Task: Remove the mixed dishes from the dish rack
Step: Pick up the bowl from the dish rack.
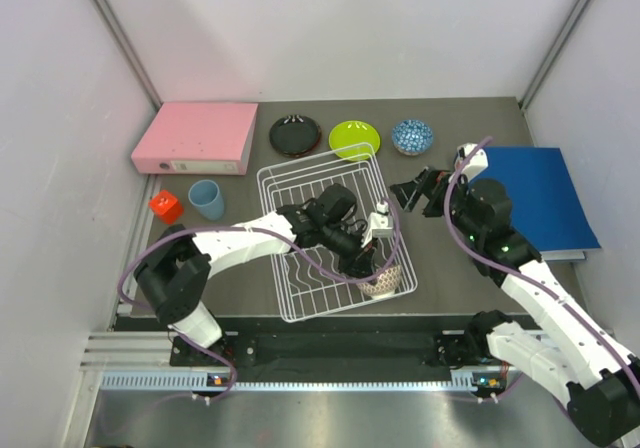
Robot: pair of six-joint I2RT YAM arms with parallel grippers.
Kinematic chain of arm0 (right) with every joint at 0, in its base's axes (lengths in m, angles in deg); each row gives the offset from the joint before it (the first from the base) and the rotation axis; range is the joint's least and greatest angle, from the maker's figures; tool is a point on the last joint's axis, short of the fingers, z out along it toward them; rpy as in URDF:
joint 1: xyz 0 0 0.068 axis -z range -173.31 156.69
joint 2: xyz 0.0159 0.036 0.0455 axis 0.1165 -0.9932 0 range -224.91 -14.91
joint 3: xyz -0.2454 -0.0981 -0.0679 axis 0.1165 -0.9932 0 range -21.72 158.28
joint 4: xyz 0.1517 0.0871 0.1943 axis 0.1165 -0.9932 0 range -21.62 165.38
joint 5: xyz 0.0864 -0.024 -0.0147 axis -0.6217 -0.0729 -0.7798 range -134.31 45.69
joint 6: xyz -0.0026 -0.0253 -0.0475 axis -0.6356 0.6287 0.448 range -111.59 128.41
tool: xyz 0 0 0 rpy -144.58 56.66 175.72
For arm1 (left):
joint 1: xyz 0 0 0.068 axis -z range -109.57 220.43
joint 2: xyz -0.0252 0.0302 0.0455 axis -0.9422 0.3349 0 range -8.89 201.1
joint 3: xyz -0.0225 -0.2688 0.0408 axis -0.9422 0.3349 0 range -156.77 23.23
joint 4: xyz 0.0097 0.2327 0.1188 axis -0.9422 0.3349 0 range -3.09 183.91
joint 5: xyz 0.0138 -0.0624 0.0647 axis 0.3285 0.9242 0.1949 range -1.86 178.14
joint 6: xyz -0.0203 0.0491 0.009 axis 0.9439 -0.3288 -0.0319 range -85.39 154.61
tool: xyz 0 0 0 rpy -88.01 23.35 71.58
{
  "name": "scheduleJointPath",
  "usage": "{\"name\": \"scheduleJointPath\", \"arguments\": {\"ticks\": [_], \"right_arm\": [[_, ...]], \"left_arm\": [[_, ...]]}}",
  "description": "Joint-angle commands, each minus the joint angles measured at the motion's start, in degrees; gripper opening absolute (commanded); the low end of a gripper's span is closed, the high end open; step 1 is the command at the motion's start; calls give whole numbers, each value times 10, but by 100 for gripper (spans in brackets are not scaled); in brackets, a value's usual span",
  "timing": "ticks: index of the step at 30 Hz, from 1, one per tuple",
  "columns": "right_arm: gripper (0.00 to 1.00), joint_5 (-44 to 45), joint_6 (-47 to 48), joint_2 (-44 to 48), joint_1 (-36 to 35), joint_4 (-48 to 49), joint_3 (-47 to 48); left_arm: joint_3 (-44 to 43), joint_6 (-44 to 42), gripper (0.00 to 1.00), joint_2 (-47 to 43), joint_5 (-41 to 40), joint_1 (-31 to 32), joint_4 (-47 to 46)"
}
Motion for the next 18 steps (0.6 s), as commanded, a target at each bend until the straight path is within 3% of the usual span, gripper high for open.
{"name": "scheduleJointPath", "arguments": {"ticks": [1,18], "right_arm": [[100,0,2,-3,-6,22,-1],[100,-5,-3,-10,-6,26,1]], "left_arm": [[-3,-21,2,18,-34,-1,15],[-105,-57,0,-25,-31,-6,115]]}}
